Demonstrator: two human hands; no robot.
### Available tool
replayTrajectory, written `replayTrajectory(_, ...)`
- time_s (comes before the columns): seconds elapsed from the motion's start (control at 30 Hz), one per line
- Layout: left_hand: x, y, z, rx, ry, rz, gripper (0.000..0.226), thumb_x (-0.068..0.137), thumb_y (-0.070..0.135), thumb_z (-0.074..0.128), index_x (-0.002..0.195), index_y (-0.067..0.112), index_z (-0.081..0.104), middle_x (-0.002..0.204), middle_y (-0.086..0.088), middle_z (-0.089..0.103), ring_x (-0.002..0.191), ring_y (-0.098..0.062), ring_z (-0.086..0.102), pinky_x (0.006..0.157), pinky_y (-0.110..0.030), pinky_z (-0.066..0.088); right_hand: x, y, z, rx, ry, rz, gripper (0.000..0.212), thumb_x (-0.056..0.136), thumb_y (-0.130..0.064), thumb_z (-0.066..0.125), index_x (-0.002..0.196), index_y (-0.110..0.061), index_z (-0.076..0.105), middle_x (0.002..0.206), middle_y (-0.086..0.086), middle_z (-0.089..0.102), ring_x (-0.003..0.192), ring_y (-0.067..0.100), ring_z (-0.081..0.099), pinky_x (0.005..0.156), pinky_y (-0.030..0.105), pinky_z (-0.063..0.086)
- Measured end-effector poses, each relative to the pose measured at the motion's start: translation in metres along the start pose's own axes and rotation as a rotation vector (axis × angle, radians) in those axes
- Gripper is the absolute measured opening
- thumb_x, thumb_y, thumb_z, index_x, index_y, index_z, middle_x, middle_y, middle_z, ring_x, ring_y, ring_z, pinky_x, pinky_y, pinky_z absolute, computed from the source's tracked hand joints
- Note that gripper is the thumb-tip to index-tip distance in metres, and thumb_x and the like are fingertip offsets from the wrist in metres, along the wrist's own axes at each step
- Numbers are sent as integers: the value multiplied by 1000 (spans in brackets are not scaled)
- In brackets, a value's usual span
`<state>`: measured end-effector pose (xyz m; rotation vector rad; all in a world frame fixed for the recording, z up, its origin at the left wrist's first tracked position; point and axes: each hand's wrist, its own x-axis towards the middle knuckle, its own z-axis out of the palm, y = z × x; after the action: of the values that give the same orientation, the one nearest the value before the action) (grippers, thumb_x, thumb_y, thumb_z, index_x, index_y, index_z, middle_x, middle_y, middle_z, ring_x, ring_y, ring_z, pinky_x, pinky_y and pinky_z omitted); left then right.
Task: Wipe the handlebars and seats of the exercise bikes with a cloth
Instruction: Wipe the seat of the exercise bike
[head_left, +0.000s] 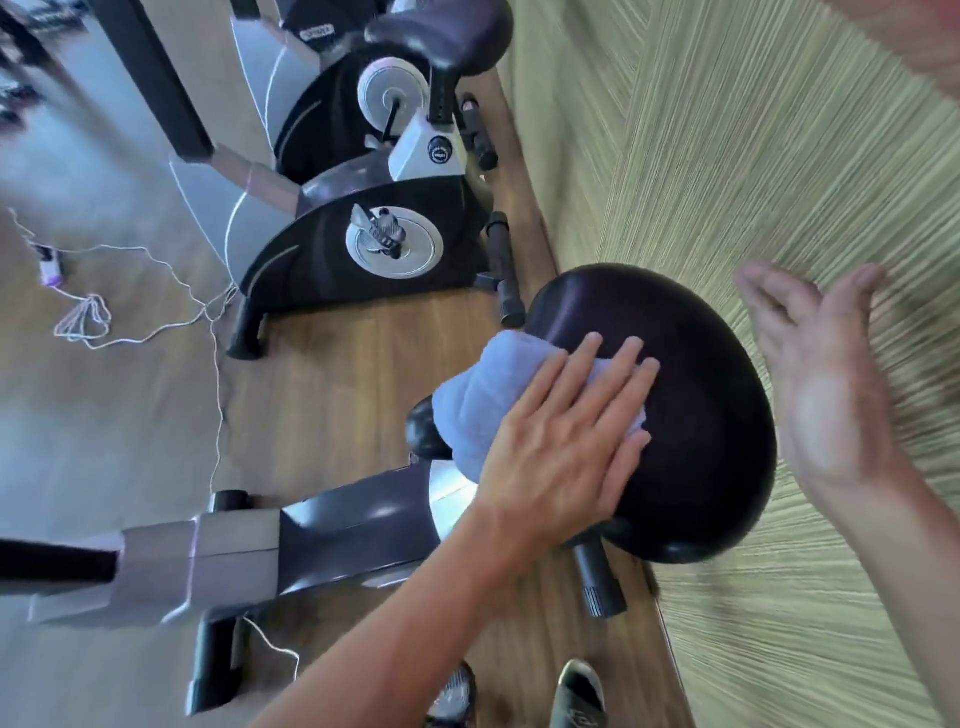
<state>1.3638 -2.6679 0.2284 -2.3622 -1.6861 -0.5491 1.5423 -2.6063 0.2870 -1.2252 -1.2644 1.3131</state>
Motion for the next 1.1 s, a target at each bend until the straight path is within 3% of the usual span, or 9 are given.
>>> replayTrajectory(0.23, 54, -40, 8, 92, -48, -442, 47, 101, 38, 45, 140, 15, 61, 131, -1, 68, 103, -30, 67, 92, -41, 48, -10, -11, 0, -21, -24, 61, 80, 100, -61, -2, 154, -20, 42, 160, -6, 41, 139, -6, 35, 119, 21, 16)
replayTrajectory(0.37, 6, -28, -2, 89, 113, -281, 33, 104, 32, 50, 126, 16, 69, 126, 1, 70, 105, -27, 65, 97, -38, 49, -23, -17, 7, 20, -80, 106, 99, 76, -80, 13, 152, -24, 44, 157, -12, 44, 142, -8, 37, 120, 20, 19)
replayTrajectory(0.5, -29, -25, -14, 29, 277, -110, 17, 101, 26, 63, 103, 18, 77, 106, 6, 74, 94, -24, 68, 87, -35, 54, -43, -17, 10, 138, -103, 184, 96, 76, -85, 22, 145, -24, 50, 155, -4, 49, 139, -5, 42, 115, 18, 25)
replayTrajectory(0.6, -3, -28, -32, -40, 272, -444, 22, 101, 30, 58, 83, 24, 70, 79, 10, 69, 77, -18, 64, 67, -27, 43, -58, -20, 12, 178, -118, 250, 104, 60, -102, 40, 132, -29, 60, 143, -7, 60, 133, -4, 50, 115, 24, 30)
replayTrajectory(0.67, 17, -23, -55, -161, 198, -755, 32, 101, 38, 53, 74, 22, 61, 67, 8, 60, 69, -19, 58, 59, -32, 31, -67, -22, 12, 155, -120, 288, 103, 60, -101, 44, 129, -26, 63, 138, -4, 65, 129, 0, 56, 114, 28, 36)
replayTrajectory(0.77, 33, -8, -88, -410, 57, -992, 35, 102, 47, 45, 81, 26, 65, 65, 10, 62, 72, -11, 54, 62, -31, 37, -77, -33, 14, 115, -166, 334, 88, 74, -88, 53, 128, -19, 64, 125, -1, 73, 120, 10, 67, 111, 36, 43)
replayTrajectory(0.83, 41, 4, -116, -631, 80, -1021, 35, 102, 44, 45, 81, 31, 69, 70, 17, 69, 72, 0, 62, 60, -16, 41, -82, -48, 16, 75, -194, 340, 53, 96, -58, 46, 126, -19, 64, 122, 0, 74, 117, 13, 68, 114, 44, 44)
replayTrajectory(0.9, 46, 20, -137, -920, 156, -992, 33, 104, 30, 49, 80, 23, 71, 70, 5, 72, 64, 3, 64, 58, -10, 44, -86, -59, 20, 14, -214, 319, 45, 94, -50, 47, 125, -23, 65, 123, -5, 73, 118, 9, 66, 114, 45, 44)
replayTrajectory(1.1, 63, 60, -166, -1297, 174, -856, 31, 108, 22, 51, 90, 12, 75, 85, -2, 77, 86, -15, 74, 77, -26, 57, -105, -106, 19, 4, -312, 215, 35, 104, -38, 47, 137, -28, 56, 127, -13, 69, 123, 2, 61, 99, 19, 49)
